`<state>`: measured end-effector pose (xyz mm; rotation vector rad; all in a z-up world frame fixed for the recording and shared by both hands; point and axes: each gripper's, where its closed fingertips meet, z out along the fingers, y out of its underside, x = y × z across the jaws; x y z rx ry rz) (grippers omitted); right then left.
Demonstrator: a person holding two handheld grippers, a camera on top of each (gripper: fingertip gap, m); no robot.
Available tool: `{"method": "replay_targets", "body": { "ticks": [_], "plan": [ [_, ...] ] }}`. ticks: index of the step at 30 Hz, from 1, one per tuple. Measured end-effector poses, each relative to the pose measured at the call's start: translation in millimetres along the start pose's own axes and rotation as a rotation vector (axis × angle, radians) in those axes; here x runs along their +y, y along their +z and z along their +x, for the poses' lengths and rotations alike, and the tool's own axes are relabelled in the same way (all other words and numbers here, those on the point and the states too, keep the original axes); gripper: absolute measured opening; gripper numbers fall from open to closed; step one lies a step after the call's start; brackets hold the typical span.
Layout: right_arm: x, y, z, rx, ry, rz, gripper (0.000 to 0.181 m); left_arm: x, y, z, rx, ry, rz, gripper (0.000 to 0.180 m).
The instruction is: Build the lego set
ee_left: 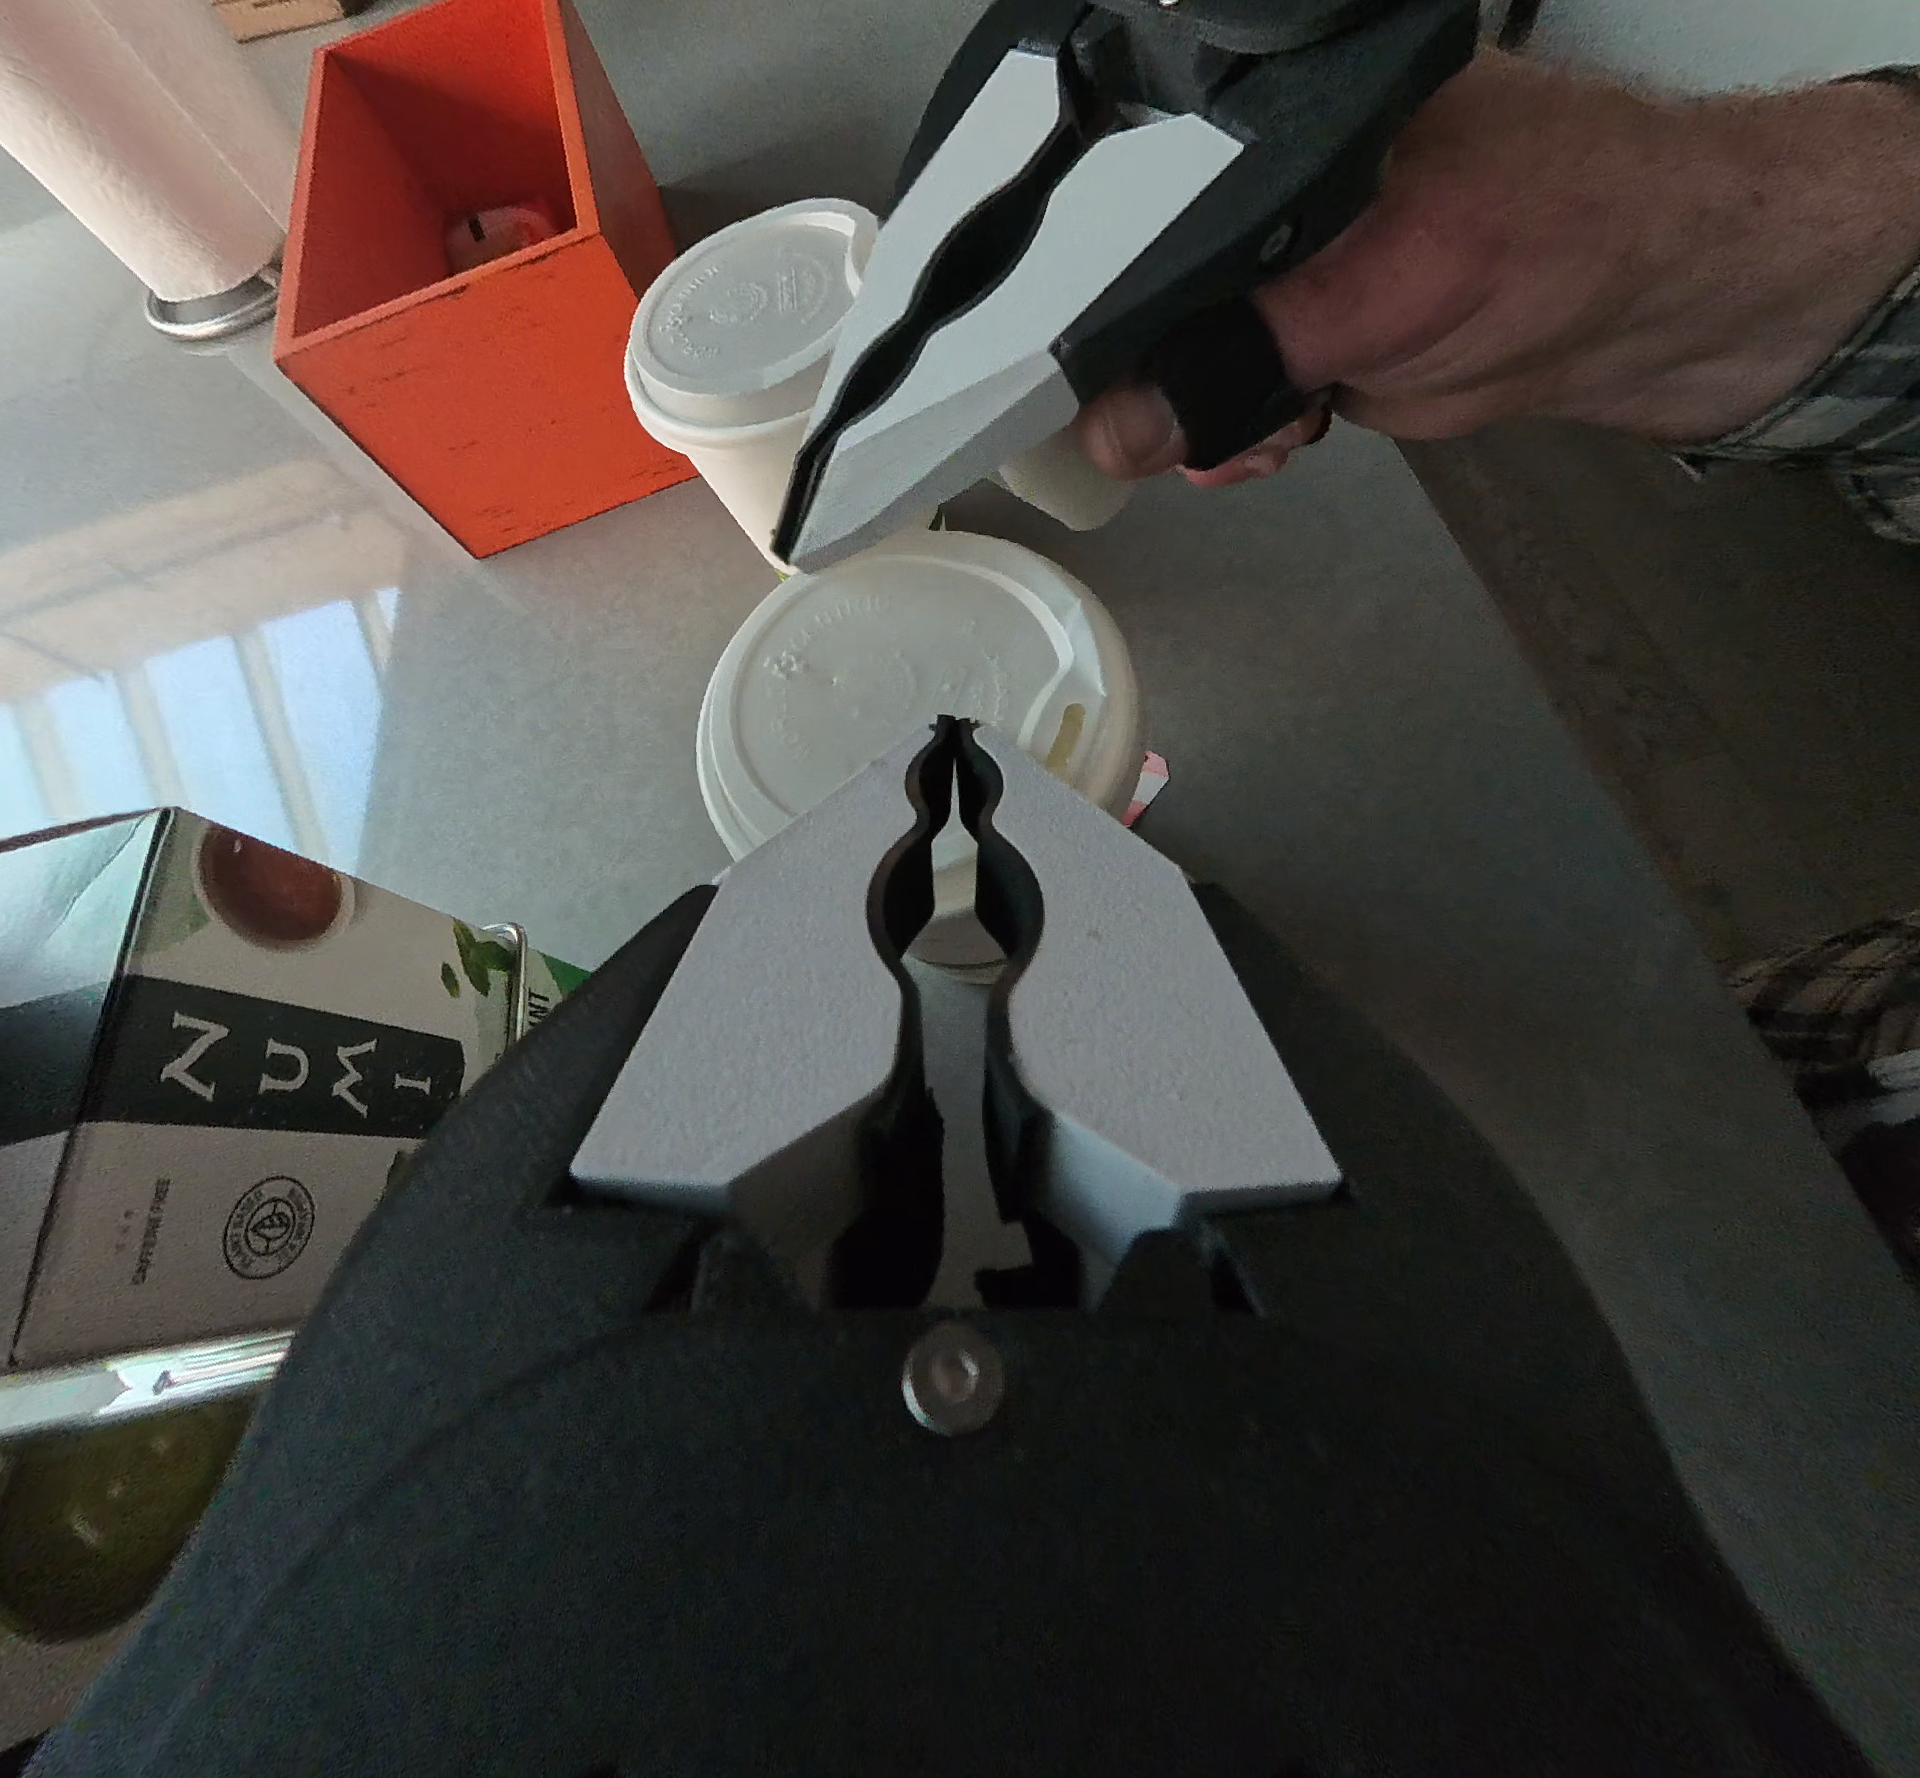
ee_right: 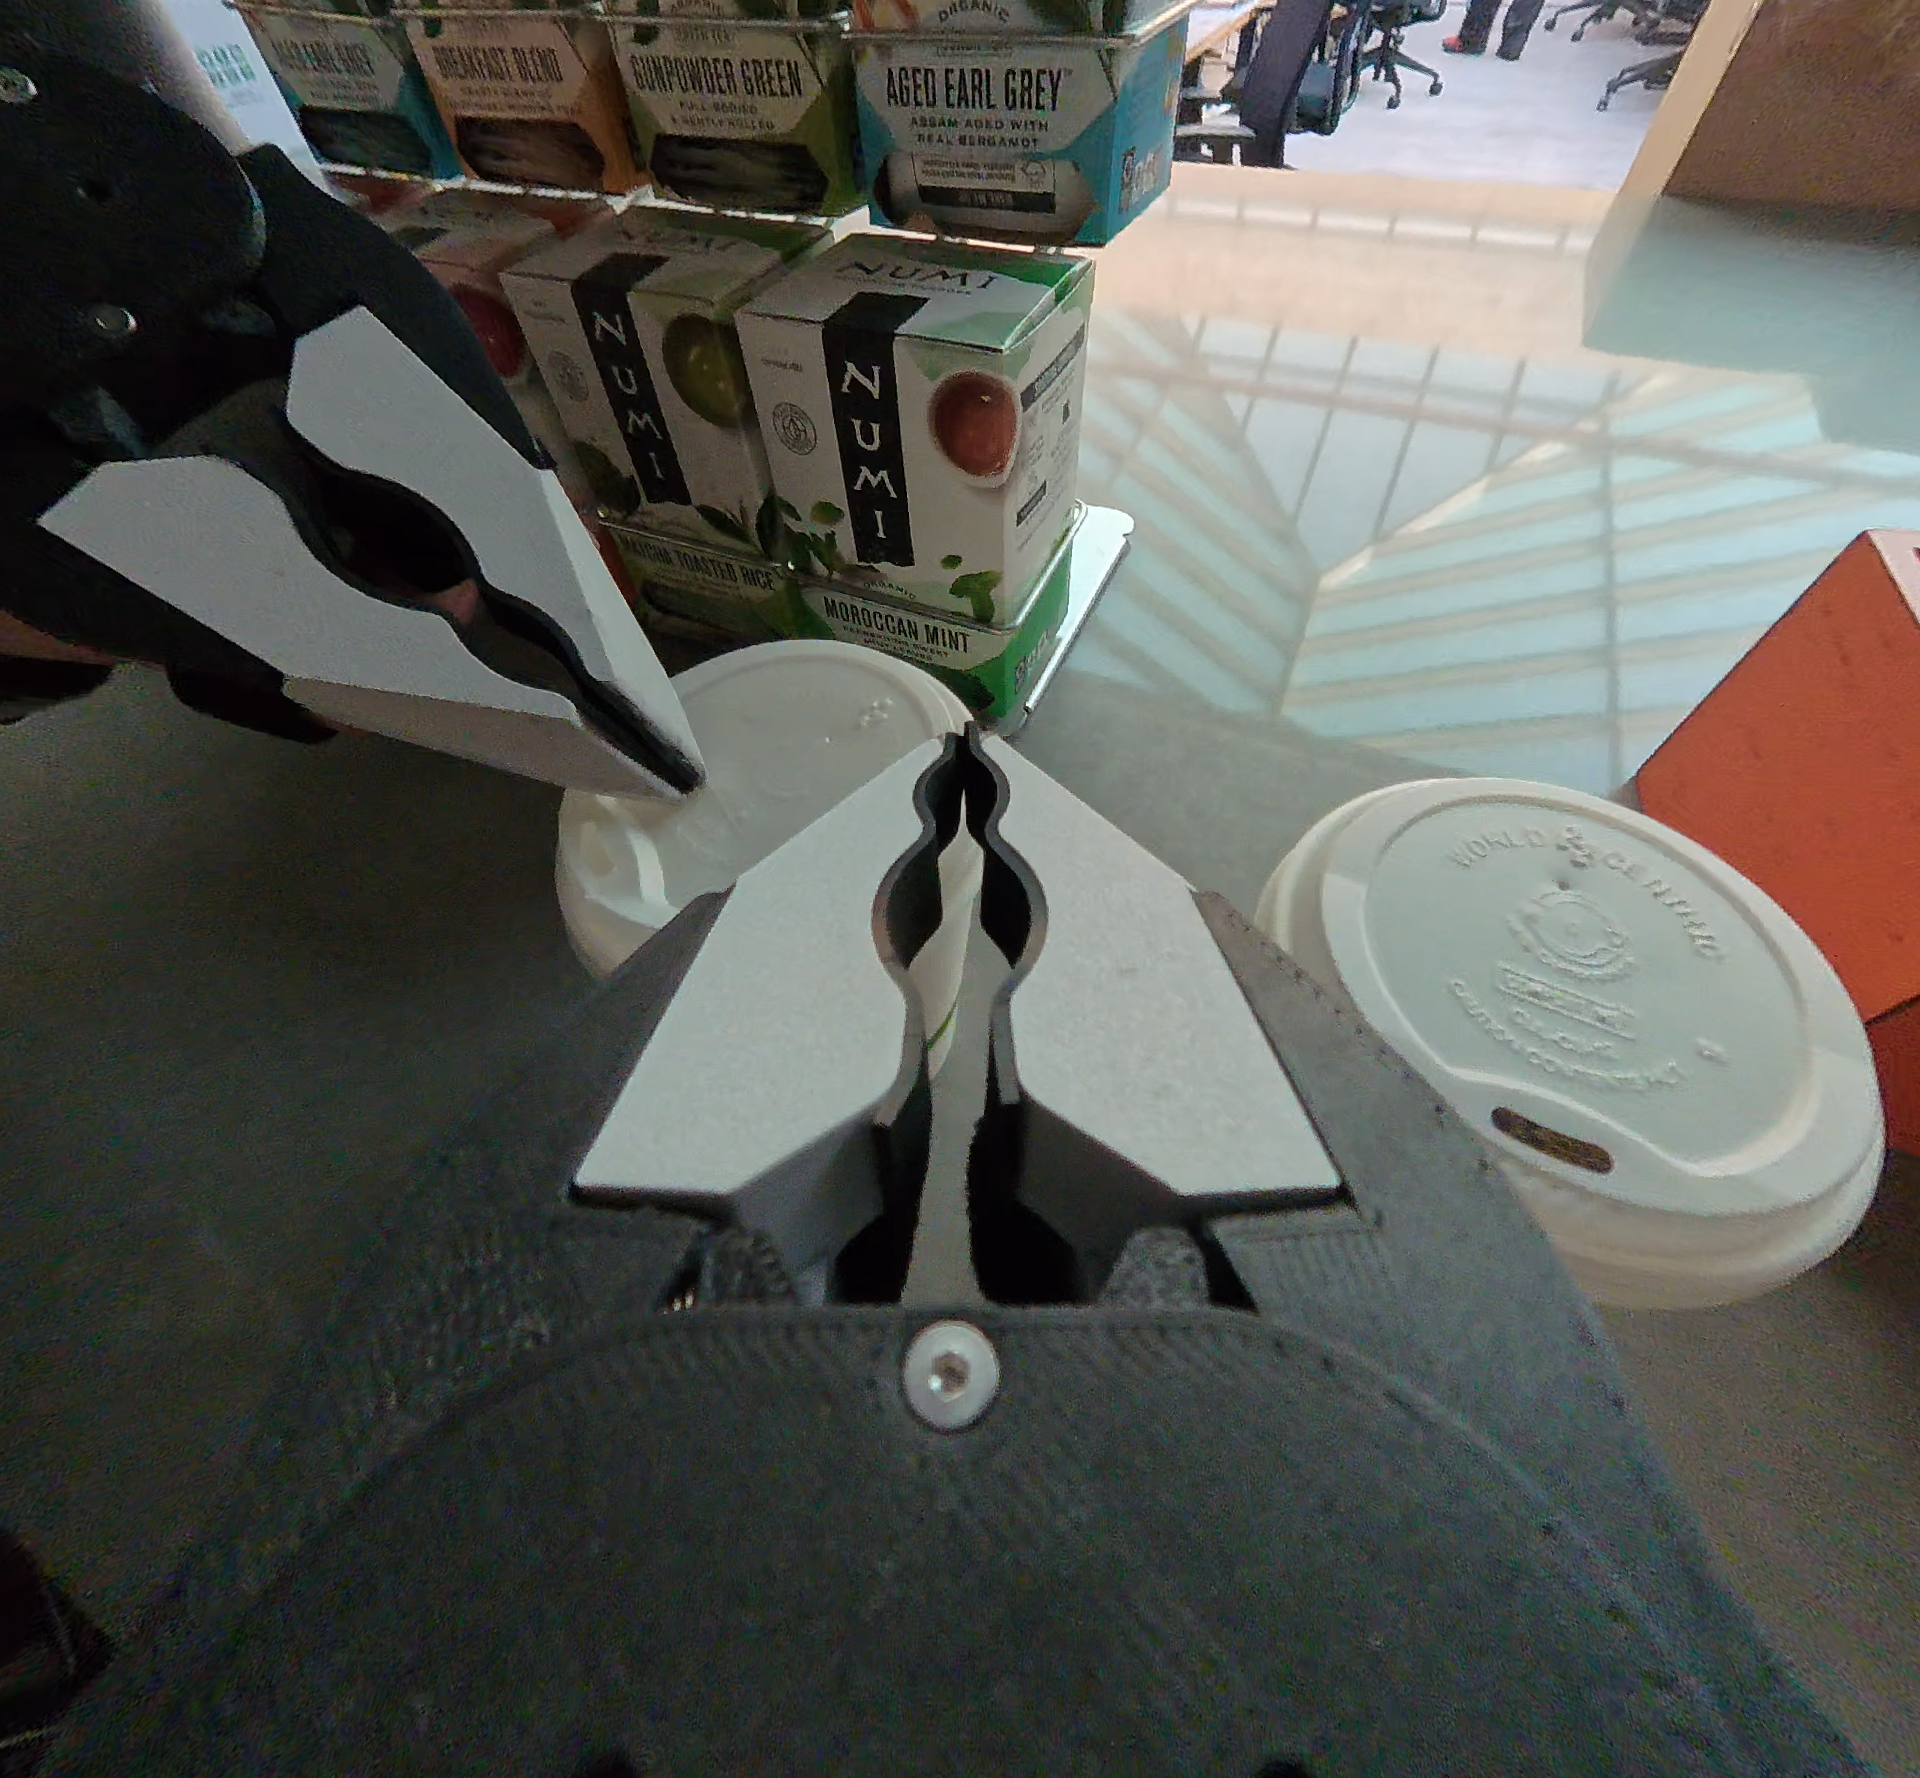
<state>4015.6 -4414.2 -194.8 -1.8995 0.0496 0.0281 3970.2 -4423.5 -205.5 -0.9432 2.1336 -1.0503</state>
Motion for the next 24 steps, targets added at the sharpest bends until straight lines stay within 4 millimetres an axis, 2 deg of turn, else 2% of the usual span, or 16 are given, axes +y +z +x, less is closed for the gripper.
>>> {"method": "replay_targets", "body": {
  "ticks": [5, 14, 24],
  "plan": [
    [7.6, -0.2, 8.6, 0.007, 0.039, -0.011, 0.000, -1.8, 3.7, 0.8, 0.006, 0.007, -0.007, 0.000],
    [8.6, 2.3, 8.8, 0.049, -0.102, -0.062, 0.000, -4.5, 10.3, -0.3, 0.016, 0.021, 0.003, 0.000],
    [9.4, 6.9, 10.6, 0.097, -0.133, -0.060, 0.000, -9.4, 16.7, -2.9, 0.018, 0.017, 0.026, 0.000]
  ]
}}
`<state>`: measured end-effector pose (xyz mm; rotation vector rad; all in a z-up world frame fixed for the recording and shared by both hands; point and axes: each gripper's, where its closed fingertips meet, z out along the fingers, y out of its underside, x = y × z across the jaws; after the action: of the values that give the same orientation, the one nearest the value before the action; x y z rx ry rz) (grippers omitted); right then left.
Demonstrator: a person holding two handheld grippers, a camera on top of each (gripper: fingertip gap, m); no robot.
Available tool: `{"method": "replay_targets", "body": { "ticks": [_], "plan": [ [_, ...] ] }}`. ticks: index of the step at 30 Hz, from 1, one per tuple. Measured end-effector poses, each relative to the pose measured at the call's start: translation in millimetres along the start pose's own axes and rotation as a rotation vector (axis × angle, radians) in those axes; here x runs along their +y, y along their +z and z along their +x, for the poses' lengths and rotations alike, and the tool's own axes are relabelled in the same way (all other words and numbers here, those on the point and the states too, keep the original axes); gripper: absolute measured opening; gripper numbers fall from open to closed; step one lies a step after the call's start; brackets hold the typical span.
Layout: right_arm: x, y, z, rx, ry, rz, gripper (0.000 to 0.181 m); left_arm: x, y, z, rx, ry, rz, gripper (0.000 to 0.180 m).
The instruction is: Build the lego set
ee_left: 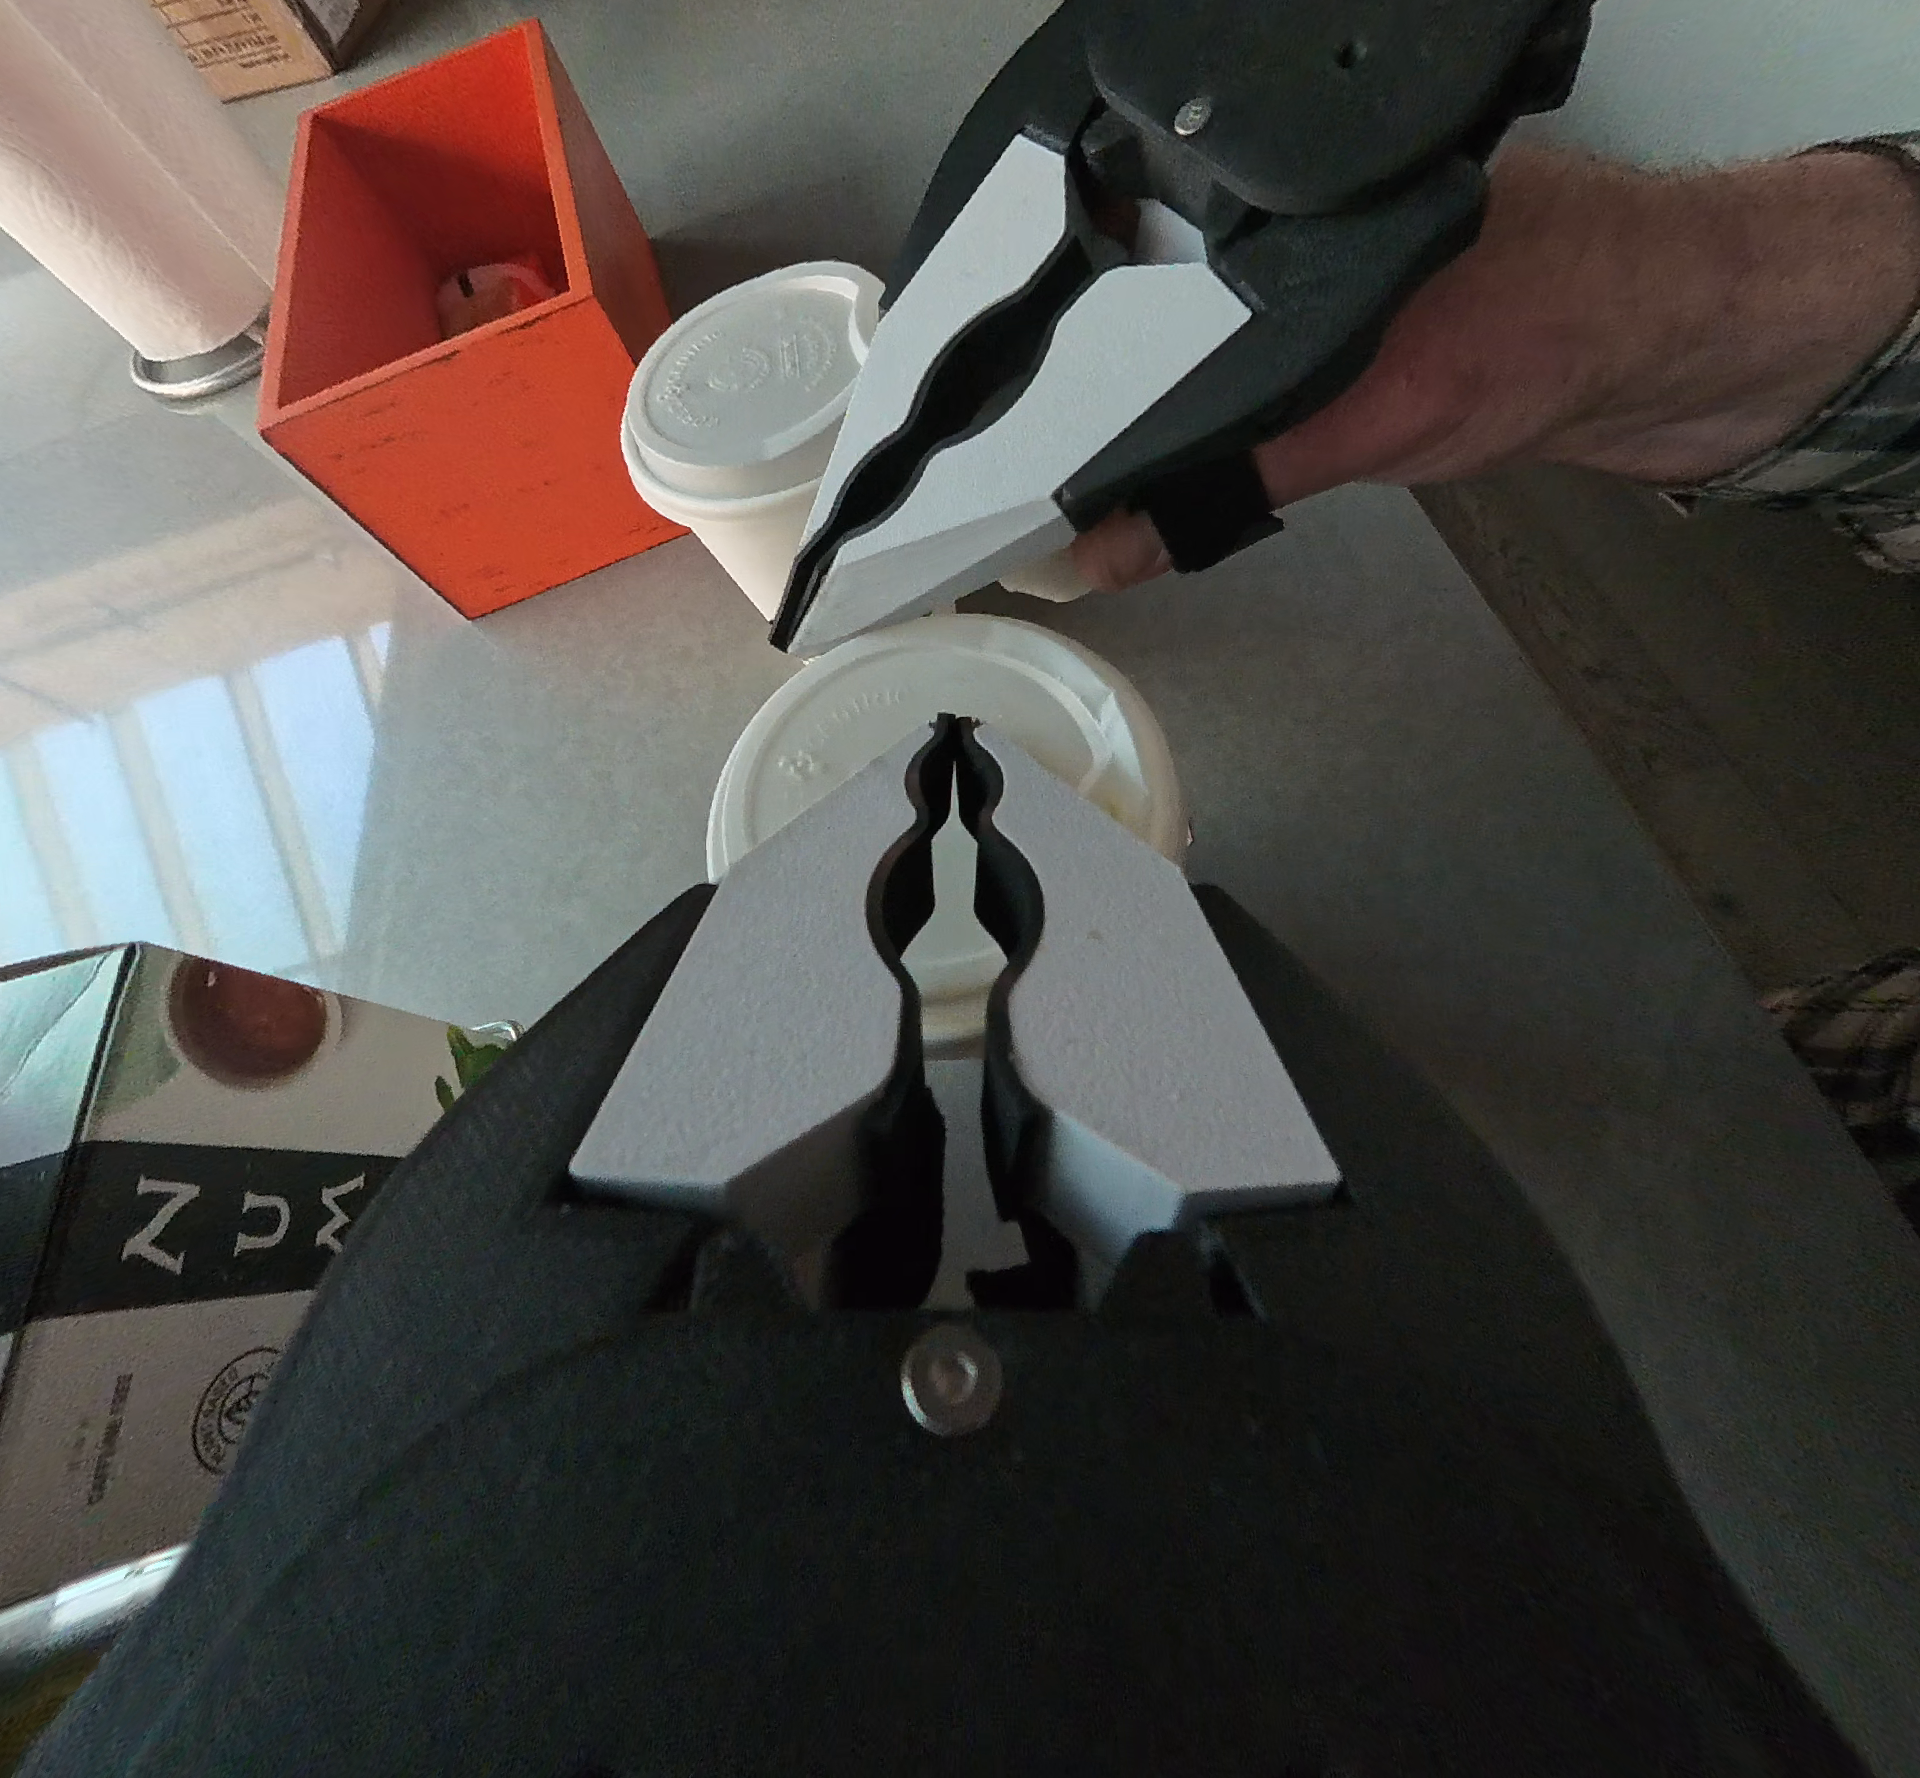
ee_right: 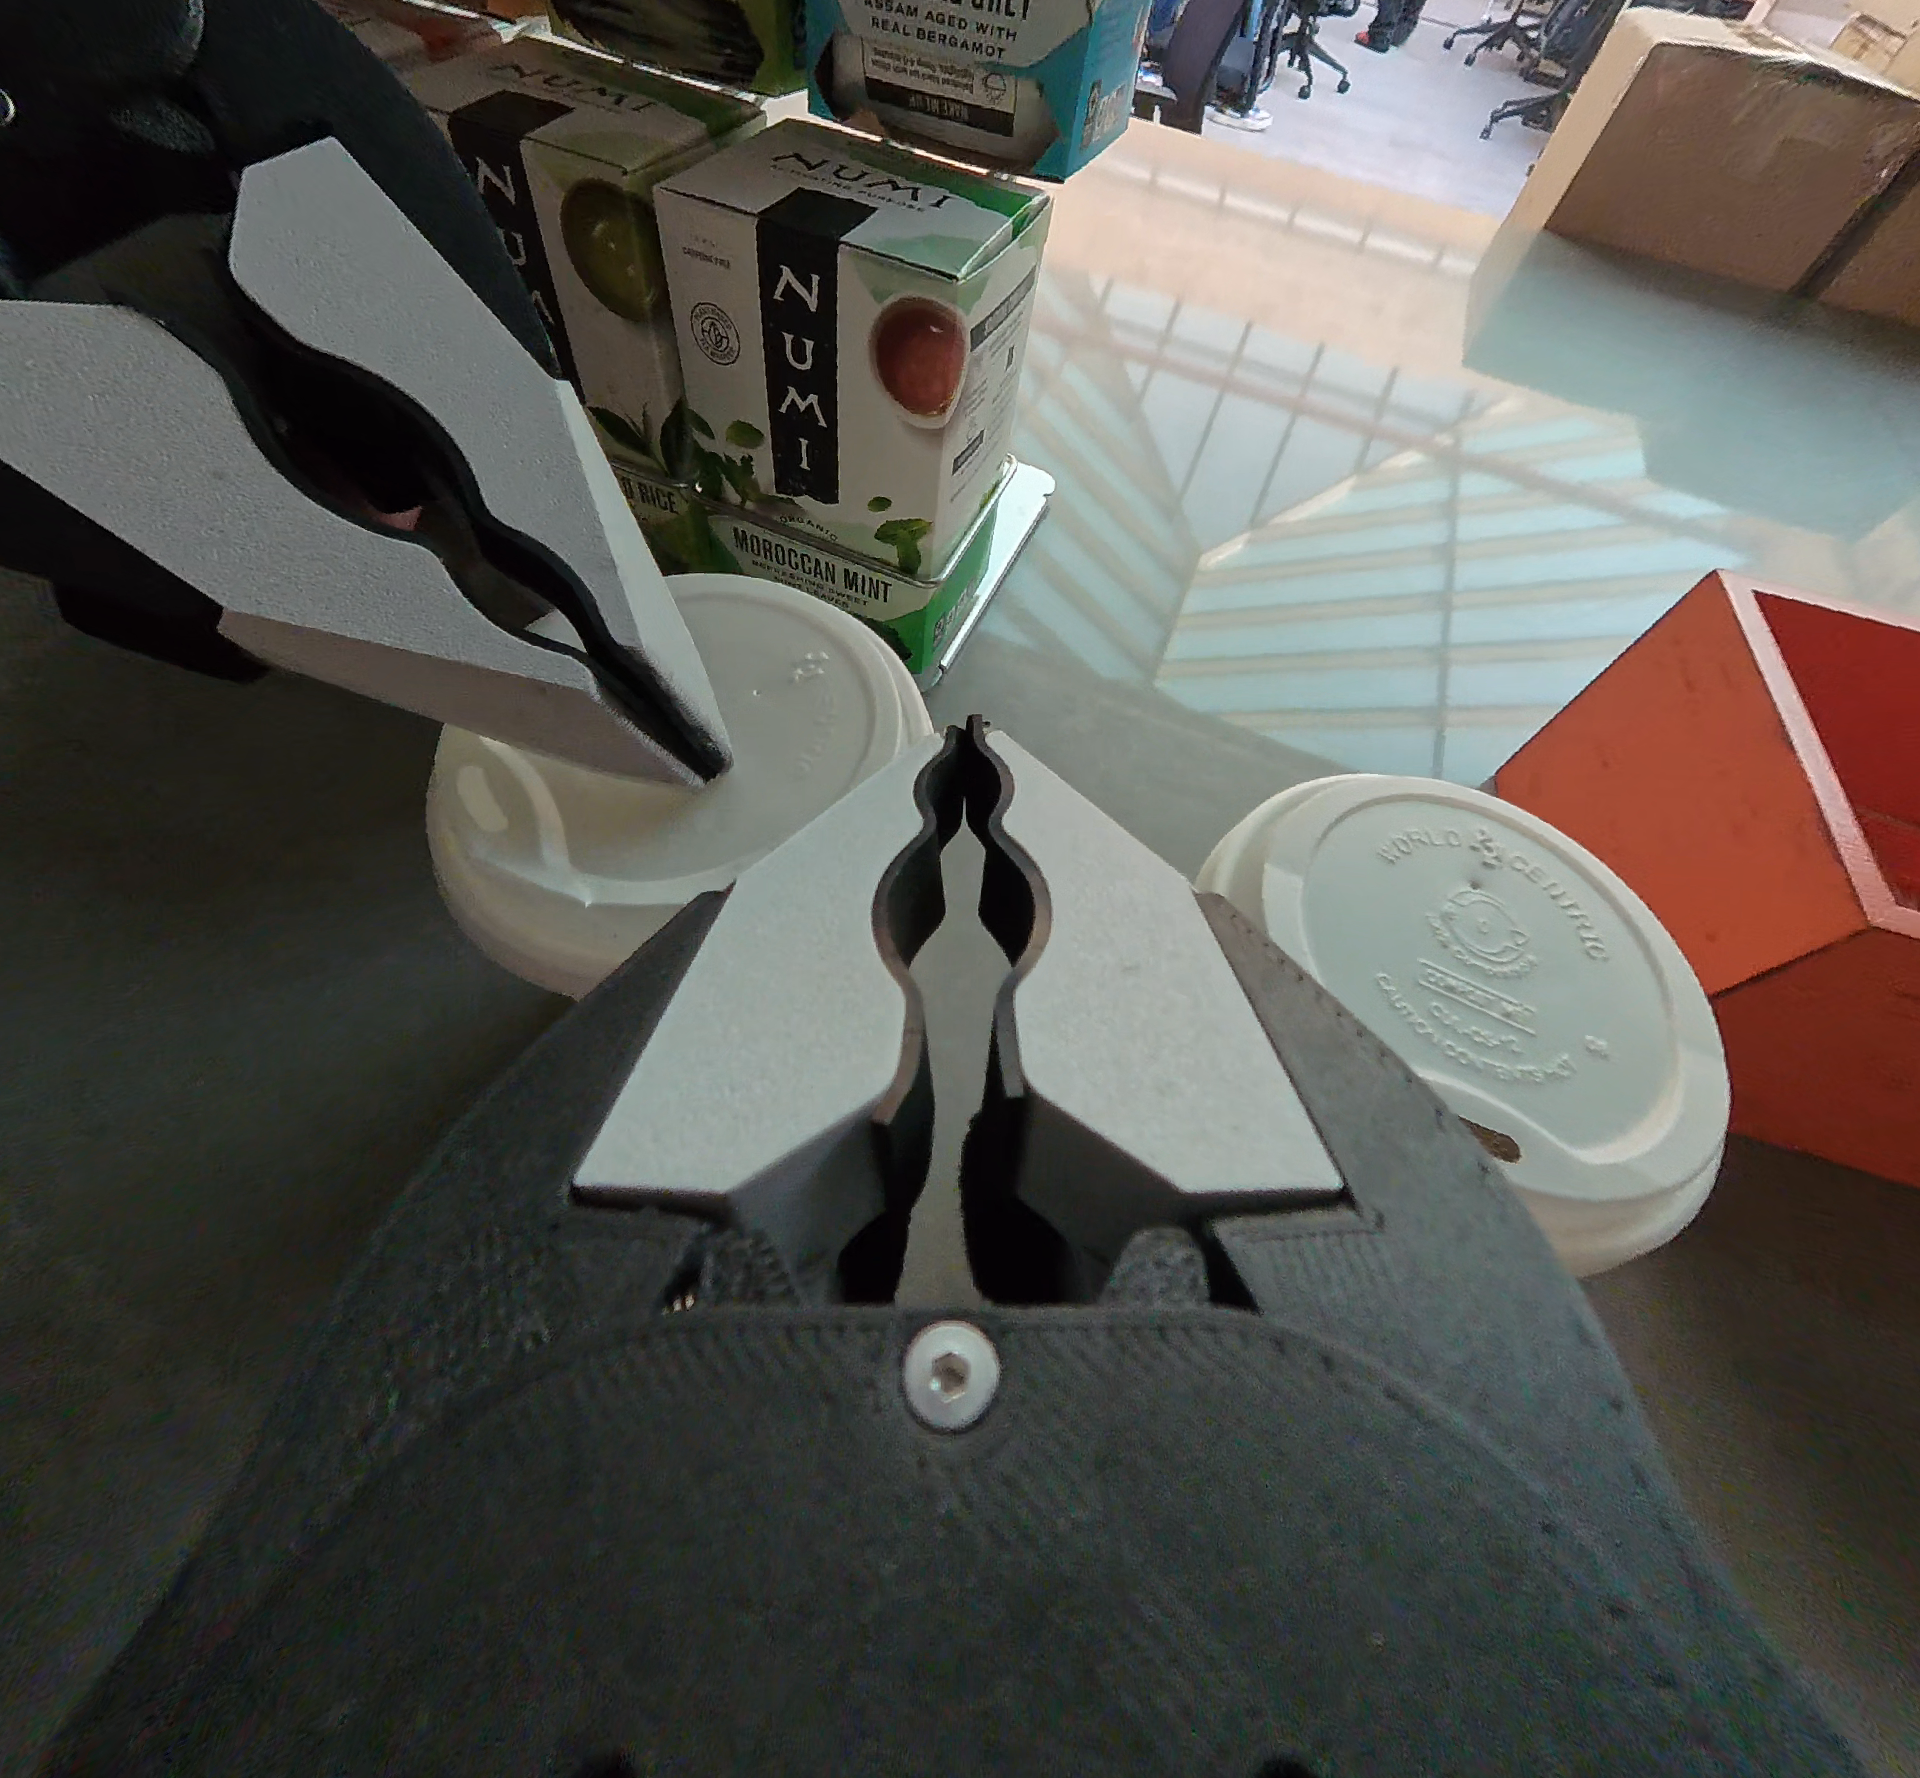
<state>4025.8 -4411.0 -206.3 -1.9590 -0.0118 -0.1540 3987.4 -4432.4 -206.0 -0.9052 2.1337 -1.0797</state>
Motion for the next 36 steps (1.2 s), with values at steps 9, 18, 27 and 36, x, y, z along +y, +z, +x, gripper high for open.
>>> {"method": "replay_targets", "body": {
  "ticks": [9, 18, 27, 36],
  "plan": [
    [-0.2, 3.2, -0.8, 0.000, -0.003, -0.014, 0.000, 0.6, -5.2, -2.2, 0.036, -0.061, 0.000, 0.000],
    [-3.1, 4.3, -6.8, 0.013, -0.020, 0.006, 0.000, 6.2, -10.7, -35.1, -0.133, -0.015, -0.037, 0.000],
    [0.4, 8.3, -6.9, 0.010, -0.002, -0.009, 0.000, 11.5, -4.5, -36.5, -0.140, 0.048, -0.151, 0.000],
    [1.6, 10.1, -7.6, 0.023, 0.005, -0.001, 0.000, 14.0, -5.3, -36.0, -0.197, 0.115, -0.184, 0.000]
  ]
}}
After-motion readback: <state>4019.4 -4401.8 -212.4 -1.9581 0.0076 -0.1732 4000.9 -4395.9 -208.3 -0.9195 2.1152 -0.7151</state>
